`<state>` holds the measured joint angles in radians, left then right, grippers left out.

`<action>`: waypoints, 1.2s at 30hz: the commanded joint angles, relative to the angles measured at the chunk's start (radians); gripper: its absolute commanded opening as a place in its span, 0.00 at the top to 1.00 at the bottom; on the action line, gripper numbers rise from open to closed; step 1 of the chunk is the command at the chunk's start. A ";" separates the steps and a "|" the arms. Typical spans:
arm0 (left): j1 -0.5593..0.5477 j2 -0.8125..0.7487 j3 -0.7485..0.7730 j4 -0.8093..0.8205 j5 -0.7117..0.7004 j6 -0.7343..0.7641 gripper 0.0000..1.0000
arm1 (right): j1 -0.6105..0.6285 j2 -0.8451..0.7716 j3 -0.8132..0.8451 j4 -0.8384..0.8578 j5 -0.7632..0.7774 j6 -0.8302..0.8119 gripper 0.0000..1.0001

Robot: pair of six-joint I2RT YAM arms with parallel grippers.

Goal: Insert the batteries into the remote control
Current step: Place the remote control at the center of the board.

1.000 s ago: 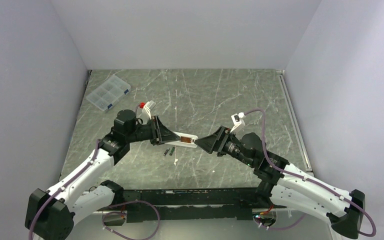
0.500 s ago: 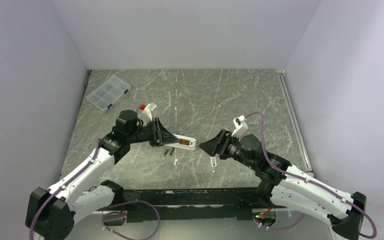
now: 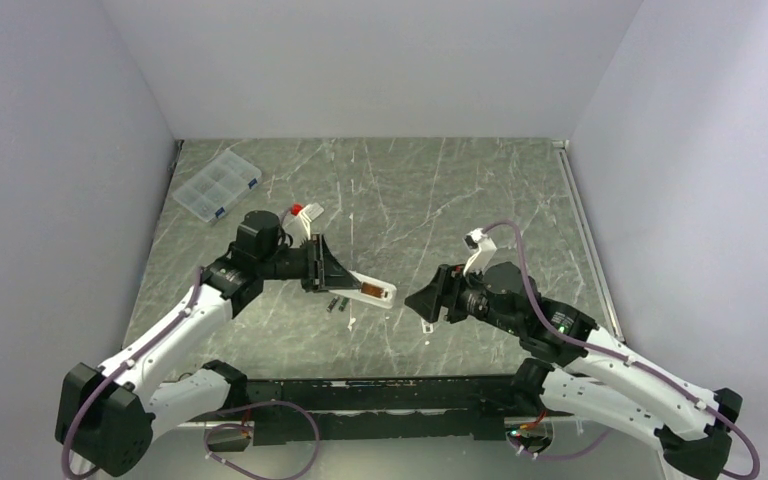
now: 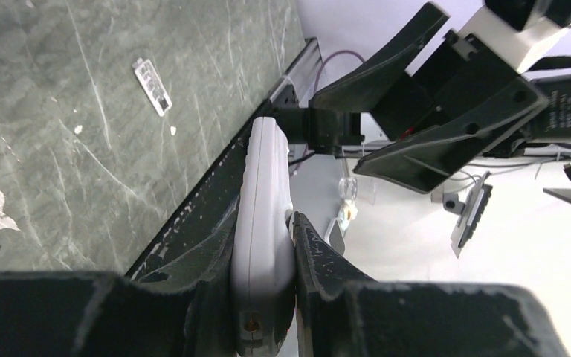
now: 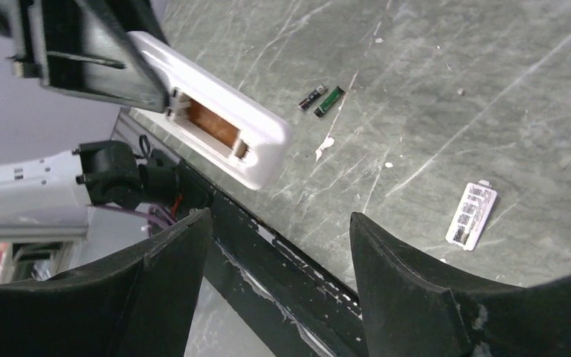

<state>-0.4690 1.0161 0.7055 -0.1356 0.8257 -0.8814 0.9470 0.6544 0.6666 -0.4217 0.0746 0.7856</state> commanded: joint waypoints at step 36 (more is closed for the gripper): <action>-0.073 0.000 0.153 -0.225 0.472 0.330 1.00 | -0.002 0.251 0.061 0.403 -0.818 -0.177 0.64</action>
<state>-0.5365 1.0340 0.8364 -0.3843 1.2594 -0.5758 0.9459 0.9062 0.7467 -0.1551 -0.6907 0.5522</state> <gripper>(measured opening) 0.292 0.453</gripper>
